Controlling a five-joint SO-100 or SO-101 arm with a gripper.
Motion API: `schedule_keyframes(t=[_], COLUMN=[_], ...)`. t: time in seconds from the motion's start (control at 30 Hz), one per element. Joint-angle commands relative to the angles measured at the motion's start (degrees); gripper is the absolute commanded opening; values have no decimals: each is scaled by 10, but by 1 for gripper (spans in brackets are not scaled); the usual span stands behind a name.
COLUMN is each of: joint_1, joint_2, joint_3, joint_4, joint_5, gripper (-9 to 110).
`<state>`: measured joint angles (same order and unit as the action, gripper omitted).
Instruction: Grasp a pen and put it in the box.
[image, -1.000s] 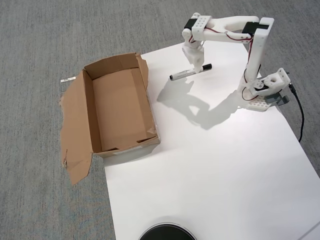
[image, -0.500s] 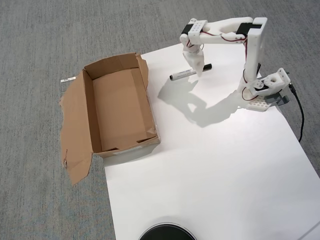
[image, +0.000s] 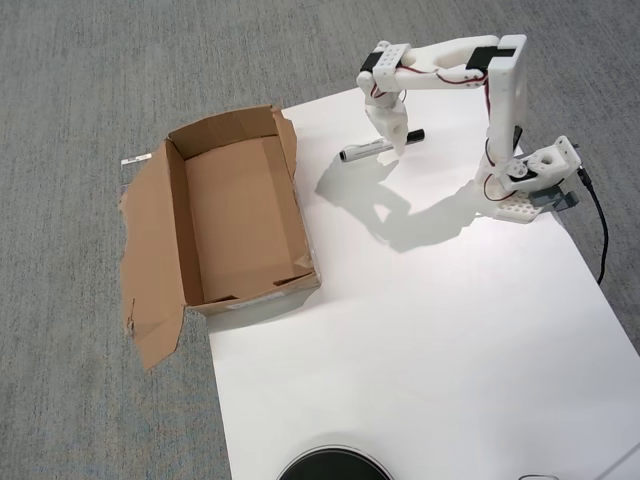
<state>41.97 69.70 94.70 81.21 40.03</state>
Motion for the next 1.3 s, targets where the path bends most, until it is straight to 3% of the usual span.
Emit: schedule_keyframes(t=[0.0,0.23,0.5,0.83,1.27], joint_1=[6,7,7,1,-3], joint_2=[-7,-18,-21,-5,229], joint_3=[5,6,5,-4,-4], joint_4=[-5,-4,-4,-4,4], joint_5=[0,-5,-7,-7,-1], gripper=[20,19,-1,1,1])
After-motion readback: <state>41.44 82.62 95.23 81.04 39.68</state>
